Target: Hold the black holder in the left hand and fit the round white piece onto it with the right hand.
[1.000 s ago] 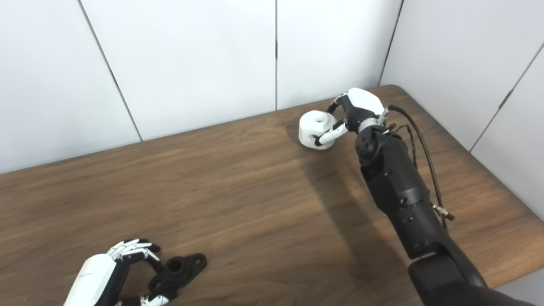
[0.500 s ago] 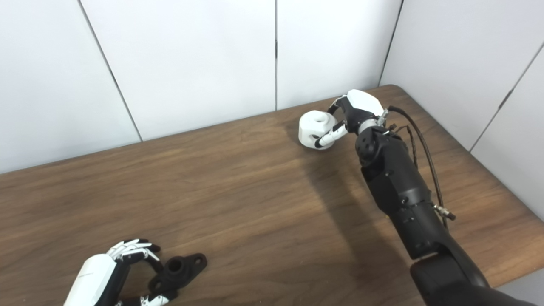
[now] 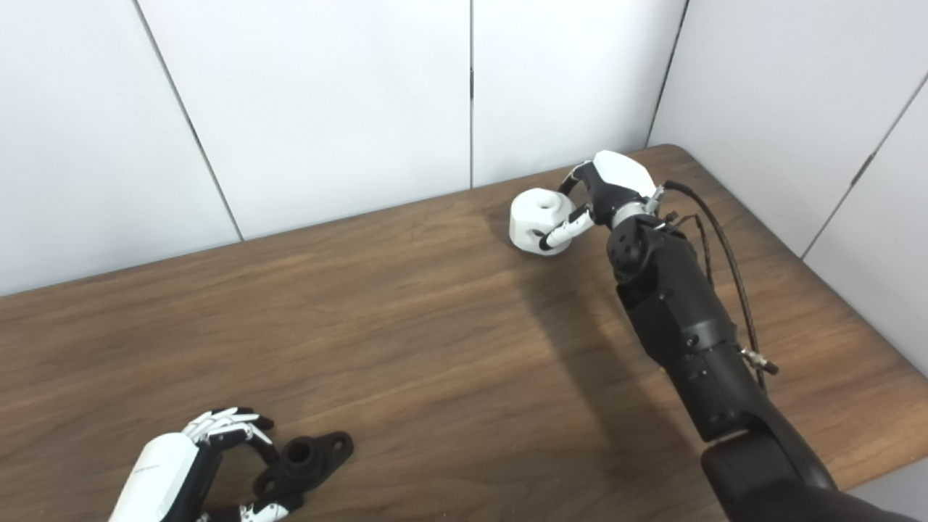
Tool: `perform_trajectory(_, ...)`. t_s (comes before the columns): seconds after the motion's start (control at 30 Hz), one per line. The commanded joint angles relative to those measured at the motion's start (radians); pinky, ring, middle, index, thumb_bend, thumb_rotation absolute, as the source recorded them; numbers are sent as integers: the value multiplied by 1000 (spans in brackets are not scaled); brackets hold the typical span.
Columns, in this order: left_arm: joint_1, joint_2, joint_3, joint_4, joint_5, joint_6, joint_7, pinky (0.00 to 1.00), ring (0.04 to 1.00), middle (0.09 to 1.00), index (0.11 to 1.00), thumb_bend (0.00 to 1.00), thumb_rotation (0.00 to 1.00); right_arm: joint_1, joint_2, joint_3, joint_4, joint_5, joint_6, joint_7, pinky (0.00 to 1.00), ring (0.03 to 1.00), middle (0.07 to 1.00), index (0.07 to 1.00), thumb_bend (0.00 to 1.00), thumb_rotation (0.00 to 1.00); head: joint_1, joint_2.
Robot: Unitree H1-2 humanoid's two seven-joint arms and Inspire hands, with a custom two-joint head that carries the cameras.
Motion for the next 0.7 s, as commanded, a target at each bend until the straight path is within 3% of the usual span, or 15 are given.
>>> perform_trajectory(0.0, -6, 6, 5, 8, 14, 10, -3, 884, 820, 732, 485, 518, 40, -32, -34, -2, -14, 14, -14, -49, 1000, 997, 899, 606, 873, 205, -1, 1)
perform_trajectory(0.1, -6, 6, 4, 7, 16, 11, -5, 885, 822, 733, 485, 518, 40, -28, -37, 0, -10, 33, -29, -83, 1000, 984, 878, 582, 847, 162, -1, 1)
perform_trajectory(0.17, -6, 5, 3, 8, 16, 11, -4, 887, 821, 732, 485, 518, 40, -25, -38, 1, -9, 46, -40, -105, 1000, 971, 851, 507, 593, 144, 0, 1)
perform_trajectory(0.2, -6, 5, 2, 9, 17, 11, -4, 888, 821, 732, 485, 518, 40, -23, -38, 2, -10, 52, -47, -119, 1000, 969, 846, 497, 560, 141, 0, 1)
perform_trajectory(0.67, -9, -1, 0, 8, 24, 17, -6, 888, 825, 735, 485, 518, 40, -13, -50, 32, -5, 98, -49, -162, 1000, 944, 801, 483, 523, 131, 0, -2)
